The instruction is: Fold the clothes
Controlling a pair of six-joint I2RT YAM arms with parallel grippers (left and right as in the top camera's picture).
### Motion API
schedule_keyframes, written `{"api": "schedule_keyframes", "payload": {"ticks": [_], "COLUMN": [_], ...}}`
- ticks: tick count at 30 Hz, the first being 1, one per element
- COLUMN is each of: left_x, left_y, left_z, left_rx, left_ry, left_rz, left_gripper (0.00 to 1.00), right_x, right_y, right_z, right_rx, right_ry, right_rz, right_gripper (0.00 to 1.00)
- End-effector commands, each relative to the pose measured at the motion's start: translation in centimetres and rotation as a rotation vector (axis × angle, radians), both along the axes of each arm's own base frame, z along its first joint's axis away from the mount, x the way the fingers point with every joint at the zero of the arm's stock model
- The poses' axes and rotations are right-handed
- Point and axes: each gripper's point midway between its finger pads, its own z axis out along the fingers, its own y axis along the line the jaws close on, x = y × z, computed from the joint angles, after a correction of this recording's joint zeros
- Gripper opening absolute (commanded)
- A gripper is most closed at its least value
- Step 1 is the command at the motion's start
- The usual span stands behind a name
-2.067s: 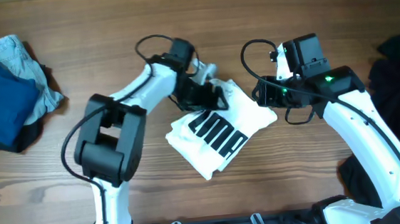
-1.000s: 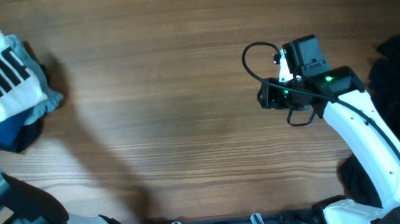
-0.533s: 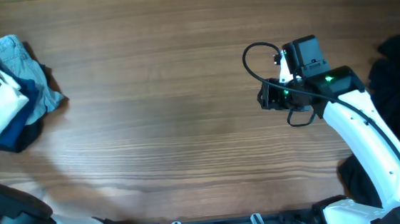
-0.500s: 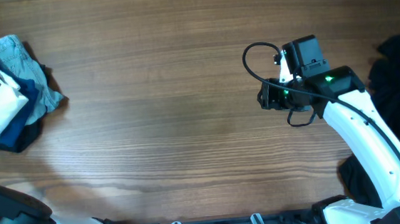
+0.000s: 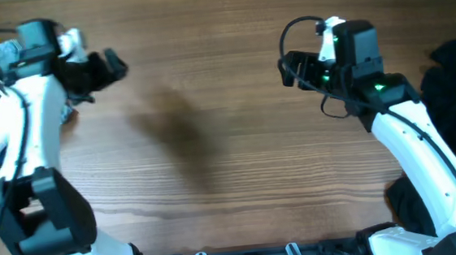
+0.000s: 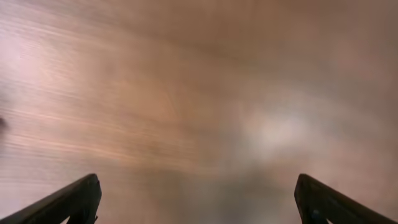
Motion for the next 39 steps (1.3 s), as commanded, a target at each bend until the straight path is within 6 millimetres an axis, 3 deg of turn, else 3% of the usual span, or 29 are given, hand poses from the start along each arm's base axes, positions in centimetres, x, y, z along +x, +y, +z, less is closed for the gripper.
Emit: {"api": "schedule_keyframes", "payload": {"ticks": [1,4,6,8,12,17,18,22,25,39], "left_x": [-2.6,-4.8,-6.7,-7.7,-11.6,-17.1,-18.5,-21.6,-22.4,-22.4], "left_y": [-2.5,-2.8,-3.1,-3.6,-5.9,-6.9,-6.5,-5.9,-5.9,-5.9], "left_z": [-0.6,0.0,2.2,4.2,9.5,13.6,13.9,13.5,13.4,13.3], "left_rx": [0.056,0.048,0.050,0.057,0.096,0.166,0.188,0.201,0.200,0.200], "left_ry": [0.105,0.163,0.158,0.111,-0.077,-0.339,-0.401,-0.529,-0.547,-0.544], "left_rz": [-0.079,-0.082,-0.088,-0.101,-0.185,-0.219,-0.205,-0.181,-0.180,-0.181], "left_gripper": [1.00,1.00,1.00,1.00,1.00,1.00,1.00,1.00,1.00,1.00], "right_x": [-0.3,-2.6,-4.6,-5.4,-8.3,-12.9,-14.7,-17.9,-18.0,-17.8], "right_y": [-1.7,-3.1,-3.8,-4.2,-5.1,-6.8,-7.3,-9.0,-9.4,-9.3], "right_z": [-0.3,-2.3,-3.2,-2.7,1.3,5.3,5.4,5.0,5.2,4.9], "right_rx": [0.064,0.029,0.010,0.001,-0.016,0.011,0.032,-0.014,-0.024,-0.027], "right_ry": [0.056,0.179,0.270,0.275,0.141,-0.068,-0.105,-0.171,-0.183,-0.168], "right_rz": [-0.015,-0.026,-0.063,-0.087,-0.110,-0.211,-0.251,-0.313,-0.329,-0.328], "right_gripper": [1.00,1.00,1.00,1.00,1.00,1.00,1.00,1.00,1.00,1.00]}}
